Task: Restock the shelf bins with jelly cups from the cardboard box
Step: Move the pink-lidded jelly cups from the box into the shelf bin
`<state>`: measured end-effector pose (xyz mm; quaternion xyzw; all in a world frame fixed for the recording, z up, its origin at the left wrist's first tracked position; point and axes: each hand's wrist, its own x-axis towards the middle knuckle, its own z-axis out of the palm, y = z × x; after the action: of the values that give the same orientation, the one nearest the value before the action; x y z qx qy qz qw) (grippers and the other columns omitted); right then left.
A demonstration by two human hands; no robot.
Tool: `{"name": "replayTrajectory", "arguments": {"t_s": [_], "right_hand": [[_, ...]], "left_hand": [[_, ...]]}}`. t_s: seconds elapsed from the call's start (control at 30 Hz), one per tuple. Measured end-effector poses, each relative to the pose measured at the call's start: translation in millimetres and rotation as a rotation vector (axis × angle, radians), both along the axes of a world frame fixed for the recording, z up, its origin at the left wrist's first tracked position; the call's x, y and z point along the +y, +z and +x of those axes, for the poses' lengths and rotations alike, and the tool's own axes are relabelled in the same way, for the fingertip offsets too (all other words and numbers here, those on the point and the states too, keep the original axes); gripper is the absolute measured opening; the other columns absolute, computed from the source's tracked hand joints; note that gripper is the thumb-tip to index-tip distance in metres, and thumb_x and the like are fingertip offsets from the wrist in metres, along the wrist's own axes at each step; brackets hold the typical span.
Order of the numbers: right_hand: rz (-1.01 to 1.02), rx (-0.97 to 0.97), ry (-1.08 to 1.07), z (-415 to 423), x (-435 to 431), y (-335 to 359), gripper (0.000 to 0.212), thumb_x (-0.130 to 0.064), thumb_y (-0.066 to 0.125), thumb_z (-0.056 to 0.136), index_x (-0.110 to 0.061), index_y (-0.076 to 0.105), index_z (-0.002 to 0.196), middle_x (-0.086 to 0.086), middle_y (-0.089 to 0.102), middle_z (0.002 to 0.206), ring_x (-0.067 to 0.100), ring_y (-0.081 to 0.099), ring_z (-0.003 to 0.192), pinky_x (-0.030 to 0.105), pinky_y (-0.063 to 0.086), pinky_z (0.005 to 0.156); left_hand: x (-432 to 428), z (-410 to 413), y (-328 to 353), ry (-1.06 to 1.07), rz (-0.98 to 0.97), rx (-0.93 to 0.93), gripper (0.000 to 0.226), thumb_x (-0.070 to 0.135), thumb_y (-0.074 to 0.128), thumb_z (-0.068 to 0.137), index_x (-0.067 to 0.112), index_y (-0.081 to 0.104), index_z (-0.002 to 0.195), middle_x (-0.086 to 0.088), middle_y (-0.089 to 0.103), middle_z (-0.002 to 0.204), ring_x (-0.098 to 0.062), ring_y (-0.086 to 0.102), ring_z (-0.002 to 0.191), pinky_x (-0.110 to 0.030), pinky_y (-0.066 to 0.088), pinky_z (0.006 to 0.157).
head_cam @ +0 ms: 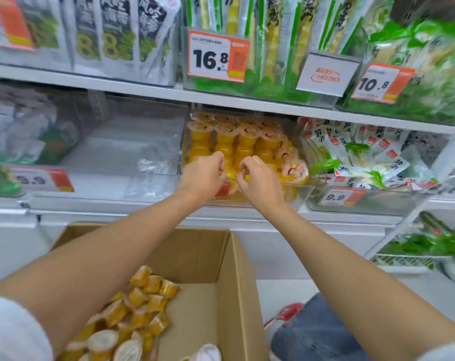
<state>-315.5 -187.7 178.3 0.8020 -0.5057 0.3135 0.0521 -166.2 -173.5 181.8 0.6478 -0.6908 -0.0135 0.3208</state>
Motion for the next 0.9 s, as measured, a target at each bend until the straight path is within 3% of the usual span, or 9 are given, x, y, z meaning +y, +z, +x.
{"name": "replayTrajectory", "arguments": {"t_s": [0.17, 0.37, 0.5, 0.57, 0.7, 0.8, 0.9], "right_hand": [[0.199, 0.046, 0.096, 26, 52, -48, 0.008, -0.014, 0.056, 0.083, -0.012, 0.06, 0.089, 0.007, 0.062, 0.092, 0.03, 0.059, 0.086, 0.038, 0.045, 0.067], [0.723, 0.327, 0.169, 57, 105, -152, 0.025, -0.011, 0.052, 0.085, -0.014, 0.064, 0.108, 0.01, 0.062, 0.114, 0.028, 0.058, 0.109, 0.034, 0.047, 0.089], [1.077, 0.542, 0.132, 65, 132, -232, 0.032, -0.009, 0.05, 0.089, -0.009, 0.061, 0.119, 0.014, 0.058, 0.127, 0.031, 0.055, 0.118, 0.035, 0.048, 0.096], [1.241, 0.61, 0.124, 63, 146, -269, 0.037, -0.008, 0.055, 0.089, -0.007, 0.058, 0.125, 0.013, 0.055, 0.132, 0.03, 0.054, 0.12, 0.034, 0.047, 0.099], [1.426, 0.619, 0.082, 54, 169, -320, 0.05, -0.016, 0.06, 0.089, -0.006, 0.049, 0.136, 0.013, 0.052, 0.139, 0.029, 0.052, 0.125, 0.033, 0.045, 0.103], [1.479, 0.592, 0.039, 52, 182, -343, 0.049, -0.02, 0.063, 0.081, -0.012, 0.056, 0.129, 0.01, 0.058, 0.131, 0.029, 0.057, 0.117, 0.031, 0.049, 0.096], [1.474, 0.546, -0.001, 50, 191, -355, 0.048, -0.023, 0.06, 0.076, -0.015, 0.058, 0.123, 0.012, 0.056, 0.129, 0.03, 0.056, 0.116, 0.031, 0.049, 0.095]], "left_hand": [[65, 38, -59, 0.035, 0.222, -0.028, 0.007, 0.024, 0.058, 0.084, 0.025, 0.051, 0.084, -0.002, 0.066, 0.088, -0.029, 0.061, 0.085, -0.031, 0.04, 0.064], [122, 83, -176, 0.03, 0.718, -0.076, 0.009, 0.029, 0.061, 0.084, 0.026, 0.061, 0.092, 0.002, 0.067, 0.099, -0.023, 0.062, 0.096, -0.029, 0.046, 0.075], [159, 98, -261, -0.087, 1.061, -0.051, 0.005, 0.022, 0.062, 0.085, 0.025, 0.059, 0.088, 0.005, 0.057, 0.083, -0.021, 0.061, 0.093, -0.029, 0.046, 0.074], [178, 101, -296, -0.185, 1.185, -0.018, 0.005, 0.021, 0.065, 0.087, 0.021, 0.064, 0.091, 0.001, 0.061, 0.094, -0.024, 0.061, 0.103, -0.032, 0.048, 0.084], [207, 92, -328, -0.34, 1.465, 0.09, 0.034, 0.024, 0.065, 0.09, 0.007, 0.065, 0.119, -0.007, 0.062, 0.123, -0.016, 0.056, 0.105, -0.021, 0.044, 0.083], [217, 91, -337, -0.424, 1.64, 0.016, 0.055, 0.046, 0.068, 0.085, 0.019, 0.057, 0.131, 0.0, 0.053, 0.133, -0.02, 0.049, 0.124, -0.03, 0.042, 0.102], [225, 93, -348, -0.411, 1.718, 0.021, 0.069, 0.054, 0.074, 0.075, 0.027, 0.051, 0.134, 0.002, 0.058, 0.131, -0.018, 0.049, 0.125, -0.035, 0.043, 0.104]]}}
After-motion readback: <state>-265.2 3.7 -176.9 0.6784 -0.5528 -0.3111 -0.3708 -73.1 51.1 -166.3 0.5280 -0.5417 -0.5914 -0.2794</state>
